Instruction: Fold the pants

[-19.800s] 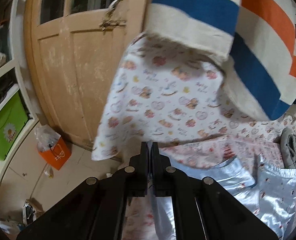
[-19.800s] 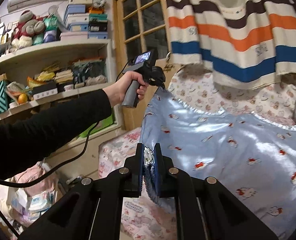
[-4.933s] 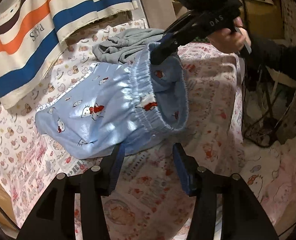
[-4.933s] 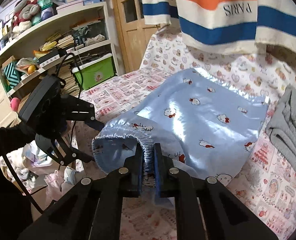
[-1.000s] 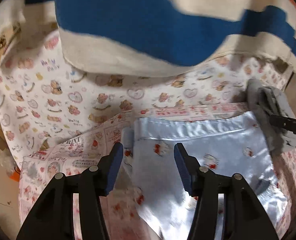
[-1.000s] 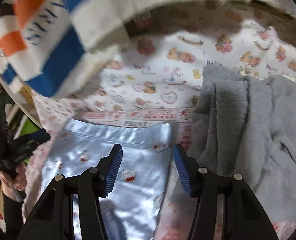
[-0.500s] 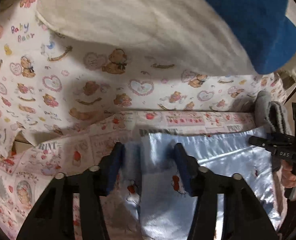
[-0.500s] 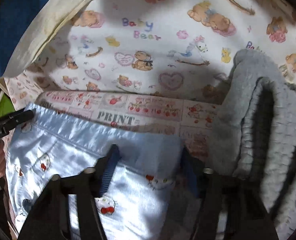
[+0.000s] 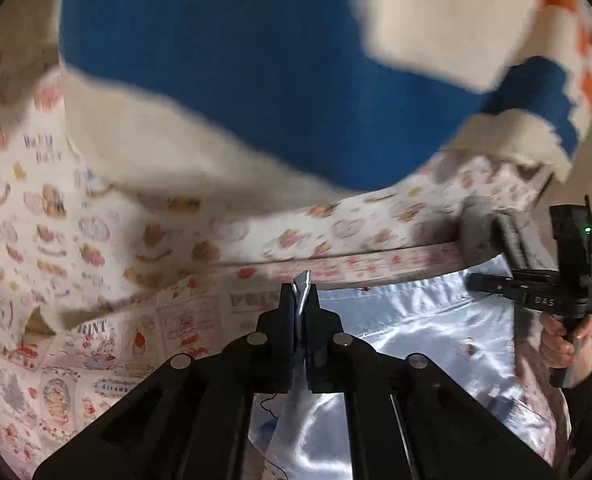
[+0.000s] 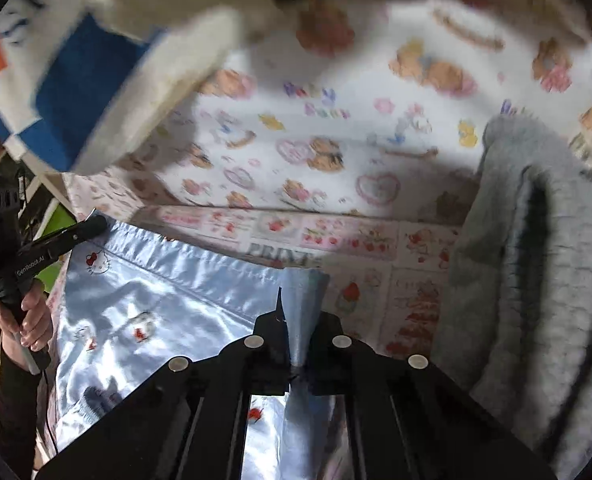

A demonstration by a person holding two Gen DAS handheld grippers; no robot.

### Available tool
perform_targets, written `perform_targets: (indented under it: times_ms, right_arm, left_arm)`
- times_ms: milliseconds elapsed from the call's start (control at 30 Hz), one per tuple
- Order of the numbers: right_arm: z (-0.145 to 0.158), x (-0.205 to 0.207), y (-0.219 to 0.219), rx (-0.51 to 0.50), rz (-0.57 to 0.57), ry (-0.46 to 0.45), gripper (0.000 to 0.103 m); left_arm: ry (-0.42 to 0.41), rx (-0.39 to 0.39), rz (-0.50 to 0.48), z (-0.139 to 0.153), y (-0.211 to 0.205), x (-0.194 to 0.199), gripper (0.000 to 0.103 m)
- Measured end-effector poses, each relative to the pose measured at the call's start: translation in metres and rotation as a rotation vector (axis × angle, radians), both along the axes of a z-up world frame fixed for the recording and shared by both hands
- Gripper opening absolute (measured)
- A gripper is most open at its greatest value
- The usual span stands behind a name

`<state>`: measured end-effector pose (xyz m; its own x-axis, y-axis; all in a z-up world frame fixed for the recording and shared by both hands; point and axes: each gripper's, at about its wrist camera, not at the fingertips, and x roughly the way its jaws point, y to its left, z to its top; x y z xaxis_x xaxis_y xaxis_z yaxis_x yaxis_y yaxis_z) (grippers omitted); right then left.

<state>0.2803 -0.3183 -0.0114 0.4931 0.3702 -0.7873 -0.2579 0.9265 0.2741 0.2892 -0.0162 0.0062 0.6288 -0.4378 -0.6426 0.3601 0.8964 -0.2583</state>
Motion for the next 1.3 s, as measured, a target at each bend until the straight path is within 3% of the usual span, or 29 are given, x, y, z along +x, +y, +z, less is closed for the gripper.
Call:
perform_targets:
  times_ms: [67, 200, 433, 633, 900, 933, 1000, 1100, 1300]
  right_arm:
    - [0.016, -0.025, 0.003, -0.046, 0.016, -0.082, 0.005]
    - [0.052, -0.079, 0.0, -0.032, 0.05, -0.209, 0.005]
    - [0.087, -0.176, -0.004, -0.003, 0.122, -0.323, 0.005]
    - [0.06, -0.224, -0.001, -0.017, 0.131, -0.29, 0.005]
    - [0.019, -0.264, -0.009, -0.016, 0.119, -0.229, 0.006]
    - [0.017, -0.268, -0.009, -0.026, 0.122, -0.225, 0.007]
    - [0.017, -0.275, -0.013, -0.048, 0.11, -0.224, 0.028]
    - [0.026, -0.287, -0.022, -0.034, 0.085, -0.271, 0.045]
    - [0.045, -0.306, -0.032, 0.03, 0.134, -0.33, 0.046]
  left_arm:
    - [-0.066, 0.006, -0.03, 0.017, 0.0, -0.021, 0.003]
    - [-0.178, -0.029, -0.088, 0.049, 0.007, -0.075, 0.003]
    - [-0.239, -0.008, -0.123, 0.057, 0.013, -0.167, 0.003]
    - [-0.201, 0.015, -0.151, 0.03, 0.011, -0.225, 0.003]
    - [-0.112, 0.073, -0.154, -0.016, 0.011, -0.255, 0.005]
    - [-0.105, 0.074, -0.152, -0.019, 0.013, -0.257, 0.007]
    - [-0.109, 0.078, -0.154, -0.019, 0.016, -0.263, 0.008]
    - [-0.137, 0.064, -0.161, -0.012, 0.019, -0.275, 0.015]
    - [-0.168, 0.05, -0.174, 0.002, 0.017, -0.29, 0.021]
